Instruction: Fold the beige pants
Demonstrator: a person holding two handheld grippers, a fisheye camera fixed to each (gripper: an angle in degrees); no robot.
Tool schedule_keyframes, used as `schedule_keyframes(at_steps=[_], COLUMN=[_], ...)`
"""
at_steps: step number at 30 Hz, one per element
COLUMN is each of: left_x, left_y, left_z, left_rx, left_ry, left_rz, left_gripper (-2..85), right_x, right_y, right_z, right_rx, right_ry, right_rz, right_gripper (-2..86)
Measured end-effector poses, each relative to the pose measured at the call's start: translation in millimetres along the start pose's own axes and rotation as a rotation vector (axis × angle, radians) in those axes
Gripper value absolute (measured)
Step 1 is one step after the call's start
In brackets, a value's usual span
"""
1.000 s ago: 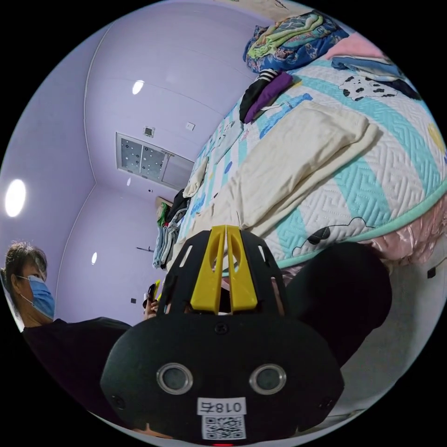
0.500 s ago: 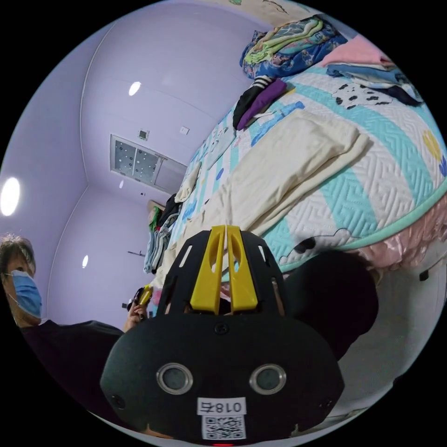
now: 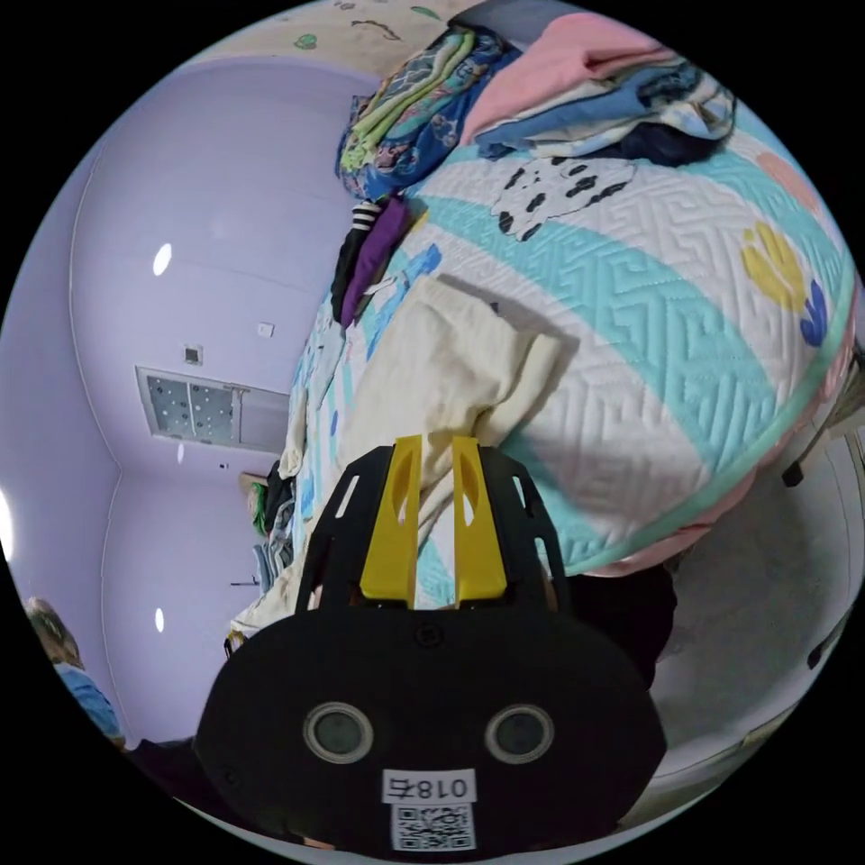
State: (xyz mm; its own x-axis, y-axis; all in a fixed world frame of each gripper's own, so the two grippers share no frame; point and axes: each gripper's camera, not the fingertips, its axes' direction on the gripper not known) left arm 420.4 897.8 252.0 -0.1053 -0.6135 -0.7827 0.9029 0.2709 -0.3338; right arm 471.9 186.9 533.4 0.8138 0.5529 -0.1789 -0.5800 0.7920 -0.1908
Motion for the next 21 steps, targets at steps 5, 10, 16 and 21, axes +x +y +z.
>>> schedule_keyframes(at_steps=[5, 10, 16, 21], left_x=[-9.4, -25.9, -49.5, -60.0], left_y=[-7.7, -4.1, 1.8, 7.0], left_z=[0.3, -9.9, -17.5, -19.3], left_rx=[0.002, 0.005, 0.017, 0.014], left_ry=[-0.005, -0.007, -0.004, -0.002], left_rz=[0.001, -0.006, -0.028, -0.025], left_gripper=[4.7, 4.6, 4.4, 4.3], right_x=[11.1, 15.2, 21.1, 17.9], right_y=[-15.6, -11.7, -17.1, -22.4], right_z=[1.8, -12.2, -18.2, -14.8], right_rx=[-0.02, 0.004, -0.004, -0.022], right_ry=[-0.056, -0.071, -0.081, -0.08], right_rz=[0.06, 0.08, 0.098, 0.085], right_gripper=[6.2, 7.0, 8.3, 8.3])
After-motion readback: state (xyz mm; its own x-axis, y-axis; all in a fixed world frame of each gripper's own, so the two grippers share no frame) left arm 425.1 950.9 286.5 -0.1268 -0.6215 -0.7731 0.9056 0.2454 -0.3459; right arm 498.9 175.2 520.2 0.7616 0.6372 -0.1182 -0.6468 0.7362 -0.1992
